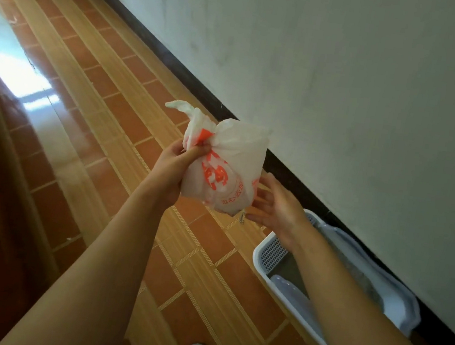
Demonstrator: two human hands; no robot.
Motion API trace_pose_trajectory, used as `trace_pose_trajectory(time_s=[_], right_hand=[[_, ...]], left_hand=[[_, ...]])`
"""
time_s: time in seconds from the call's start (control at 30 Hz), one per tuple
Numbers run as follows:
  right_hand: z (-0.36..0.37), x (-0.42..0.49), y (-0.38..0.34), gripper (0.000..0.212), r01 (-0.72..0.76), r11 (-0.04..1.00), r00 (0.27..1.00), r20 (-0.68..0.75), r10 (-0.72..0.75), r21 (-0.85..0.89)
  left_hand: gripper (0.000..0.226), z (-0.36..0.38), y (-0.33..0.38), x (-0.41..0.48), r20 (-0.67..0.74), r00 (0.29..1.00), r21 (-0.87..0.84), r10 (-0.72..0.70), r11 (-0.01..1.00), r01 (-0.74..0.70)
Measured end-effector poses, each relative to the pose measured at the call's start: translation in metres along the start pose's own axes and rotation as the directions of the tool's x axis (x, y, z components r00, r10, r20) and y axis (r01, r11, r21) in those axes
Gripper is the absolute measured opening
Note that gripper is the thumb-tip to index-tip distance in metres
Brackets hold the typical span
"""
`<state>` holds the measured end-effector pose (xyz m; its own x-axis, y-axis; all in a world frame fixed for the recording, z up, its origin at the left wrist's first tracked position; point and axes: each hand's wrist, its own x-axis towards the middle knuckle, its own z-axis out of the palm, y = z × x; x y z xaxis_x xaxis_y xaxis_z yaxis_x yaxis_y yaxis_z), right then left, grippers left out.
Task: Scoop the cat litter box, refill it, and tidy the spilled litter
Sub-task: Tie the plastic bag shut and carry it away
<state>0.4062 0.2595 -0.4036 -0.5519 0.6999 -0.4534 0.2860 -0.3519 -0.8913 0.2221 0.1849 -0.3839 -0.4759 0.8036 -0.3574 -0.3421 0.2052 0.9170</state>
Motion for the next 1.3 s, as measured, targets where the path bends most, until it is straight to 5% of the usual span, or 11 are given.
trace_pose_trajectory(time_s=[0.63,0.93,1.3], right_hand=[[0.033,-0.313,-0.330,0.027,0.051,0.999,0.991,0.123,-0.052,0.014],[0.076,-0.341,-0.364,0.029,0.115,0.993,0.981,0.164,-0.107,-0.036],[0.168,-0.273,-0.395,0.034,0.185,0.970,0.955,0.261,-0.139,-0.156]], left_hand=[[0.028,0.048,0.350,-0.294,-0.049,0.992,-0.024,0.115,0.993,-0.116],[0.042,0.001,0.385,-0.334,-0.104,0.980,0.020,0.172,0.985,-0.171],[0.057,-0.087,0.413,-0.295,-0.141,0.965,0.075,0.223,0.974,-0.214]])
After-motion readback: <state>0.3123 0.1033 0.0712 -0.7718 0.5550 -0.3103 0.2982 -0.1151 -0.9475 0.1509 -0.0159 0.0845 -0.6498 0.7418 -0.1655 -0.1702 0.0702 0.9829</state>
